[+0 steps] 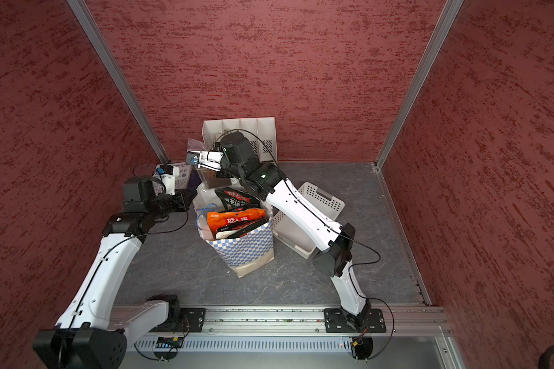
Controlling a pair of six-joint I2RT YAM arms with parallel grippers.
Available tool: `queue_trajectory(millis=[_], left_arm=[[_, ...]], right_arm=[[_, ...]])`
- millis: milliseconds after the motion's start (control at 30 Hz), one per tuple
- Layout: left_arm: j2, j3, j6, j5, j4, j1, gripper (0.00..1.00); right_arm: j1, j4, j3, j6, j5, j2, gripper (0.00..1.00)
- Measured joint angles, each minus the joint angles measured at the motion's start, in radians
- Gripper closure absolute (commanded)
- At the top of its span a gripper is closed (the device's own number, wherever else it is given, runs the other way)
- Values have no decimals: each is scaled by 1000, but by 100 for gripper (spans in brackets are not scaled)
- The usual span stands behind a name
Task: Place the condiment packets inside the bag
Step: Place the condiment packet in the paper bag.
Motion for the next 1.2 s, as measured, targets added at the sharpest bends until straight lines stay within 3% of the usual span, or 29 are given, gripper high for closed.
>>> queue_trajectory(millis=[367, 567, 700, 933, 1200], left_arm=[[0, 0, 0, 4, 1, 0, 100], [0, 0, 0, 6, 1, 1, 100], [0, 0, 0, 9, 3, 1, 100], [0, 0, -7, 11, 3, 1, 100], [0, 0, -11, 35, 7, 1, 100]], right_arm=[[-10, 160, -116, -49, 146, -10, 100], [-12, 212, -437, -37, 49, -143, 100], [-12, 223, -557, -12, -19, -212, 100], [-18, 229, -609, 48, -132, -303, 100], [-22, 194, -607, 107, -174, -280, 97]])
